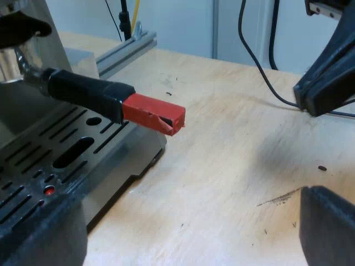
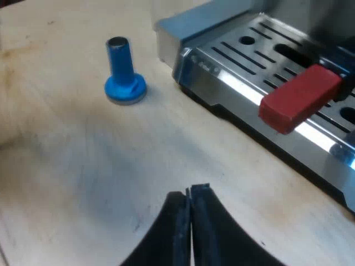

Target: Grind coffee beans and then tamp

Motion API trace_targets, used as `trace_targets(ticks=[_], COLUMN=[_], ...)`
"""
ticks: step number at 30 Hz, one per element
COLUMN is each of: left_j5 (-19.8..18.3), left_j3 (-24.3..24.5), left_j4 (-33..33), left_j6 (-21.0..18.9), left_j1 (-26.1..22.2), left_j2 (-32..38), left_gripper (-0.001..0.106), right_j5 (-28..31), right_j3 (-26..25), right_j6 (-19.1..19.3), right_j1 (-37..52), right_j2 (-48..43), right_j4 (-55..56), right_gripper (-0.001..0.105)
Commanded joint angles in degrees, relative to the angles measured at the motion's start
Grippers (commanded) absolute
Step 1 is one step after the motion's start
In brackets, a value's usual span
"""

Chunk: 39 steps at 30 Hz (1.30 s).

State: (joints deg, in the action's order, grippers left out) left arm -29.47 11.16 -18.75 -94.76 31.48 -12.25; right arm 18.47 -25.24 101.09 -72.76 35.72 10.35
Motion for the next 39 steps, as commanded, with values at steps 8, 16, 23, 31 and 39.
trace_targets(ticks=[8, 16, 23, 31, 39], left_j5=[-3.7, -3.8, -3.8, -3.8, -3.9], left_j3=[-0.2, -0.2, -0.2, -0.2, -0.2], left_j4=[1.6, 2.0, 2.0, 2.0, 2.0], left_j6=[0.4, 0.4, 0.2, 0.2, -0.1], left_j1=[0.3, 0.3, 0.3, 0.3, 0.3], left_j2=[-0.1, -0.1, -0.1, -0.1, -0.1], left_gripper=[0.079, 0.079, 0.079, 0.079, 0.079], right_j5=[10.0, 17.4, 19.5, 25.8, 25.9], right_j3=[-0.1, -0.1, -0.1, -0.1, -0.1], right_j6=[-6.2, -7.1, -7.1, -7.1, -7.1], right_j1=[-2.2, -2.2, -2.2, -2.2, -2.1], right_j2=[14.9, 24.3, 29.1, 32.6, 33.6], right_j4=[-16.5, -27.5, -32.4, -35.9, -36.4], right_gripper=[0.000, 0.000, 0.000, 0.000, 0.000])
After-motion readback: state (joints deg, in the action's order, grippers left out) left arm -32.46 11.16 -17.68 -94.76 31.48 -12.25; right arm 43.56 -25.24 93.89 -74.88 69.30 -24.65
